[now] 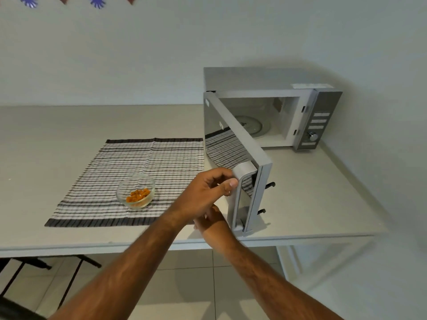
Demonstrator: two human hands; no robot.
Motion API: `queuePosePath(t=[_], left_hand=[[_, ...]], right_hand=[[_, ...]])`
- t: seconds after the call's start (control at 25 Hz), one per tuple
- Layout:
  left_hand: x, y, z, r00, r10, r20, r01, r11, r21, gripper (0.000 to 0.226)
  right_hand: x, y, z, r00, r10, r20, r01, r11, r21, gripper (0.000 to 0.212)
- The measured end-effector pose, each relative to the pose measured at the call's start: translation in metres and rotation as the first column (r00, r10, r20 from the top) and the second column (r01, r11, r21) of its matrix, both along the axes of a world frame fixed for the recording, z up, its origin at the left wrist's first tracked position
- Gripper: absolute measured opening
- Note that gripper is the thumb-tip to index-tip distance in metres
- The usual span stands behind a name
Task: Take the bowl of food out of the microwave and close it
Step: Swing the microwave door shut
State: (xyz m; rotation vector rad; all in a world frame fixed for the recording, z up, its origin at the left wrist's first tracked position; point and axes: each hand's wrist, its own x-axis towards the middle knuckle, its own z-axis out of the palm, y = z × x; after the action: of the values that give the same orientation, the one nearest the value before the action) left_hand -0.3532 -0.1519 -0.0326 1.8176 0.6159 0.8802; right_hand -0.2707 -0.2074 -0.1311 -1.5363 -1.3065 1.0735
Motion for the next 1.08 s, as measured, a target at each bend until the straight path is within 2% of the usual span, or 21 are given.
queuePosePath(t=[0.12,0.28,0.4,0.48,0.6,0.8,0.92,1.08], left_hand=[[0.035,-0.003,0.004,0.999,-0.037,-0.012,0.037,0.999,0.005,0.012],[0.082,-0.003,0.000,0.999,-0.018,0.036,0.018,1.000,0.001,0.011],[0.116,-0.003,-0.002,0.998,0.034,0.056,-0.034,0.999,-0.006,0.014],[0.139,0.002,-0.002,0.997,0.055,0.050,-0.054,0.998,-0.011,0.016],[0.170,0.008,-0.003,0.996,0.088,0.004,-0.088,0.996,0.003,0.020],[0.210,0.018,-0.010,0.979,0.201,-0.023,-0.201,0.979,-0.012,0.033],[0.231,0.028,-0.009,0.972,0.230,-0.046,-0.231,0.973,-0.014,0.036],[0.261,0.047,-0.002,0.965,0.237,-0.111,-0.240,0.971,-0.013,0.039]], right_hand=[[0.039,-0.005,-0.001,0.999,-0.039,-0.021,0.039,0.999,-0.015,0.038],[0.088,-0.008,-0.005,0.985,-0.096,-0.144,0.088,0.994,-0.064,0.004],[0.129,-0.017,-0.002,0.969,-0.135,-0.206,0.124,0.990,-0.066,0.009],[0.158,-0.023,-0.001,0.953,-0.185,-0.240,0.179,0.983,-0.048,0.021],[0.198,-0.029,-0.003,0.940,-0.295,-0.169,0.294,0.955,-0.030,0.041],[0.252,-0.024,0.001,0.893,-0.429,-0.134,0.440,0.896,0.063,0.037],[0.272,-0.013,0.008,0.921,-0.365,-0.135,0.377,0.922,0.085,0.026],[0.300,0.005,0.009,0.938,-0.338,-0.078,0.346,0.927,0.145,0.025]])
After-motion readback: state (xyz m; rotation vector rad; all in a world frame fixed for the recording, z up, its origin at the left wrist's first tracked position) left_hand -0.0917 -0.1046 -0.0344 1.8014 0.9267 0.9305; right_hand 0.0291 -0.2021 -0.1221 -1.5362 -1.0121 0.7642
